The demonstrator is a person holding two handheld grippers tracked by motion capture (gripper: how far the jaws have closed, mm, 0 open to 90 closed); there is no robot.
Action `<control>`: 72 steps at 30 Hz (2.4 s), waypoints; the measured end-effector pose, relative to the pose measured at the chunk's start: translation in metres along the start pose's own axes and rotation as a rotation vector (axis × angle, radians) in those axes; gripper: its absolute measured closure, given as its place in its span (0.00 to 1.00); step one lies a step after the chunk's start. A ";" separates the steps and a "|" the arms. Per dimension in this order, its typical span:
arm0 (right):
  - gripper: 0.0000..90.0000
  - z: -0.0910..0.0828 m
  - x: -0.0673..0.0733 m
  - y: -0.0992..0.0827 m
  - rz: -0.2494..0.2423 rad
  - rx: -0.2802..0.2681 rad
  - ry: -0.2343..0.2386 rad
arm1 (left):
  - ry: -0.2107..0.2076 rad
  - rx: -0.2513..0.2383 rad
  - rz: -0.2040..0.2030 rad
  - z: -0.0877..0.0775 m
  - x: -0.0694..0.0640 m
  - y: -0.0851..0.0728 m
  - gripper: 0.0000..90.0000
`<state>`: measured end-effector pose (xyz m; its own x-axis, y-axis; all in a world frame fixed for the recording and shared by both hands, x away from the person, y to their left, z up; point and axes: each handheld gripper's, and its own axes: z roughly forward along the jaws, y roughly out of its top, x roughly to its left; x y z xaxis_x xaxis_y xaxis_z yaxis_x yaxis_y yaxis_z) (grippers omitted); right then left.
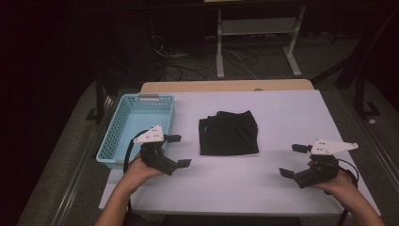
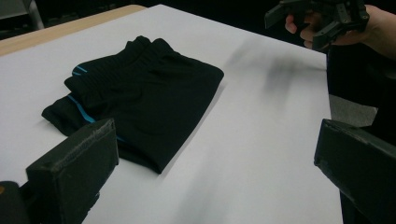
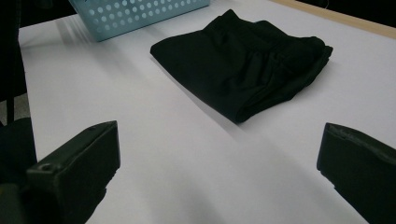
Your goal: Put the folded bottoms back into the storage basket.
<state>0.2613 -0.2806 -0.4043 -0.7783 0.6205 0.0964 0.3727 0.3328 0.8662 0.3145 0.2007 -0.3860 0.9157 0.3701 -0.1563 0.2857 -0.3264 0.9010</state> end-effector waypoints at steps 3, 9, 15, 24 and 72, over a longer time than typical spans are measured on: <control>0.00 0.001 -0.001 0.000 0.004 0.003 0.004 | -0.002 -0.004 -0.007 0.000 0.001 0.000 0.00; 0.00 0.002 -0.001 0.002 0.015 -0.002 0.014 | 0.013 0.003 -0.007 0.000 0.001 0.000 0.00; 0.00 0.005 0.002 0.005 0.009 0.003 0.007 | 0.005 0.005 -0.011 0.000 0.002 0.000 0.00; 0.00 0.013 0.003 0.011 0.008 0.006 0.016 | 0.001 0.010 -0.009 0.000 0.002 0.000 0.00; 0.00 0.055 0.000 0.048 -0.011 0.002 0.105 | -0.004 0.006 -0.023 0.000 0.002 0.000 0.00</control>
<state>0.3069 -0.2257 -0.3892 -0.8311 0.5387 0.1380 0.3650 0.3411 0.8663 0.3168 0.2014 -0.3862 0.9102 0.3738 -0.1783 0.3081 -0.3233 0.8947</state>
